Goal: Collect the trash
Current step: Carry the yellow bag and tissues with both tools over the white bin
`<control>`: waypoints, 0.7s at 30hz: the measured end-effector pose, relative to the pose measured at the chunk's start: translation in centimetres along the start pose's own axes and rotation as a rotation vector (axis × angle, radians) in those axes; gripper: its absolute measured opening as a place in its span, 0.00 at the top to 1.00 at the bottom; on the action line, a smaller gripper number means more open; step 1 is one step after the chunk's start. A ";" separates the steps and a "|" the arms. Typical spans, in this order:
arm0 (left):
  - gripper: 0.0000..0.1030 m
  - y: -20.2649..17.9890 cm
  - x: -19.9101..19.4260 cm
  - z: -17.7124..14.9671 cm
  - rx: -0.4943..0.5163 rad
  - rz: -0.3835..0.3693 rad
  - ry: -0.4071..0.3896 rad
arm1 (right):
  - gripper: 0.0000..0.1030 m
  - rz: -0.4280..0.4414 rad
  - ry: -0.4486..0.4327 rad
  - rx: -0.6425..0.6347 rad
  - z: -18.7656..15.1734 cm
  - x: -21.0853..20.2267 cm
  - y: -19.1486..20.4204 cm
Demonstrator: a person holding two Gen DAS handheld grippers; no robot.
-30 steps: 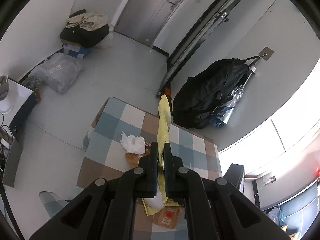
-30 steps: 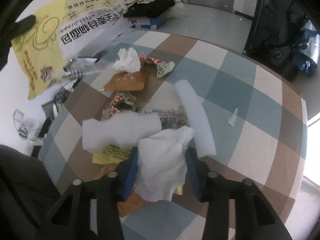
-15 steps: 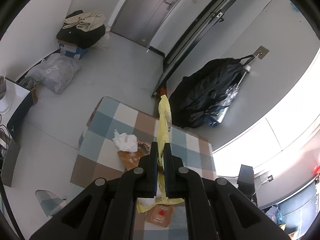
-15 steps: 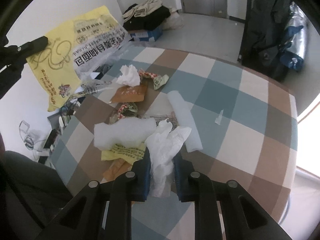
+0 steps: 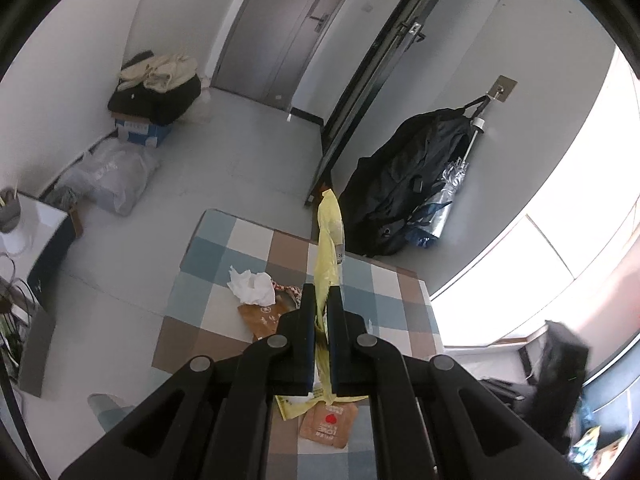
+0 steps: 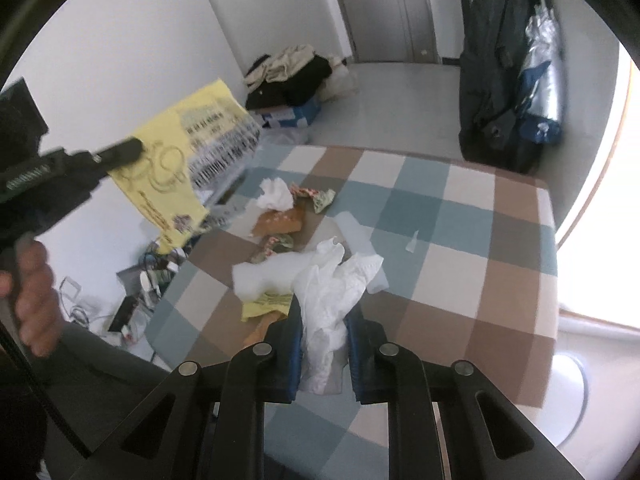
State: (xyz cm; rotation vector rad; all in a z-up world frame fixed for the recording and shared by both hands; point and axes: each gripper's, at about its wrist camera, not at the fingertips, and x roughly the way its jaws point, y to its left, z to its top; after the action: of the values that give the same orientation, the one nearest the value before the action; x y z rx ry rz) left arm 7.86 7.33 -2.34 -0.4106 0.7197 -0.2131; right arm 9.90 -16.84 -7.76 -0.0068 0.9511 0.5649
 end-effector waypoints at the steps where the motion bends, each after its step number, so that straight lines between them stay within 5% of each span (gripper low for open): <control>1: 0.99 -0.2 -0.1 0.0 0.008 0.004 -0.003 | 0.83 0.008 -0.017 0.003 0.1 -0.9 0.0; 12: 0.99 -7.5 -2.0 -0.1 0.176 -0.009 -0.045 | 0.83 0.049 -0.189 0.036 -0.7 -10.8 -0.9; 21: 0.99 -16.0 -0.4 -0.5 0.234 -0.140 0.032 | 0.83 -0.043 -0.373 0.125 -3.9 -21.6 -6.1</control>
State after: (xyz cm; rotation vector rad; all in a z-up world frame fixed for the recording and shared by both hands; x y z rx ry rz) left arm 6.43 -7.10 4.52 -0.2346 0.6886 -0.4316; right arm 0.06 -32.76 5.14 0.1837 0.6195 0.4462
